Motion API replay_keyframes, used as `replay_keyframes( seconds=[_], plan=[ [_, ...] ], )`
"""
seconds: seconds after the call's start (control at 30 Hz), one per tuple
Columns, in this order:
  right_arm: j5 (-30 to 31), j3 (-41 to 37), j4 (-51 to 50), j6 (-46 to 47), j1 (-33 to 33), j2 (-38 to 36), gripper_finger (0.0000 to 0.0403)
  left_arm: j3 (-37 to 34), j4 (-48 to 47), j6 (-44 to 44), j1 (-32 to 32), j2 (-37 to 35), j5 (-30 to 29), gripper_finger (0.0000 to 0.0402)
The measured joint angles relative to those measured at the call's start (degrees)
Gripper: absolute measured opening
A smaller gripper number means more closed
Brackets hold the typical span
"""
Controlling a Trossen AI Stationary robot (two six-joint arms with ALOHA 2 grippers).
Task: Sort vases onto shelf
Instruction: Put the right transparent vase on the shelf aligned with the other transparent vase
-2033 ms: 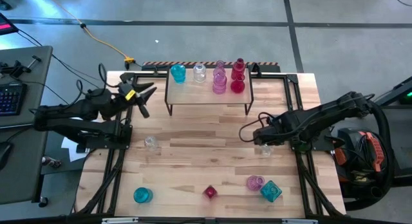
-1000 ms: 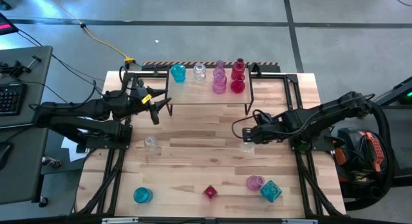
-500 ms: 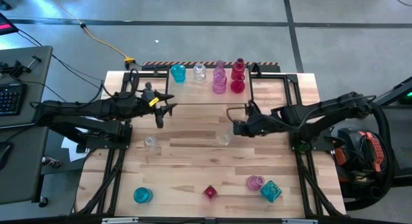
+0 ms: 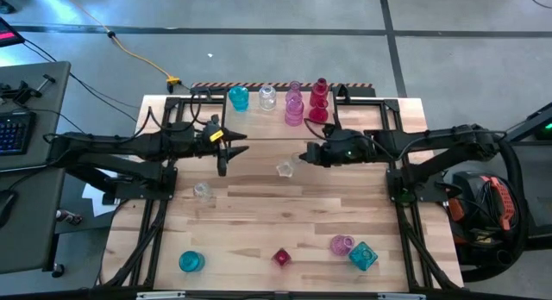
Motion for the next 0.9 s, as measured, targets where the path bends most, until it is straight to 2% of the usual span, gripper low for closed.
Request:
replay_keyframes(
  seconds=[0.23, 0.57, 0.9],
  plan=[
    [-0.24, 0.00, 3.47, -1.10, -1.07, 0.00, 0.0000, 0.00, 7.37, -2.29, 2.09, 4.93, 7.86, 0.0161],
    [-0.24, 0.07, 4.64, -1.47, -1.07, 0.54, 0.0000, 0.12, 16.17, -2.22, 2.08, 13.36, 11.84, 0.0161],
    [-0.79, 0.07, 7.92, -1.08, -1.07, 3.93, 0.0000, 7.01, 16.28, 1.04, 2.08, 23.01, 16.38, 0.0161]
  ],
)
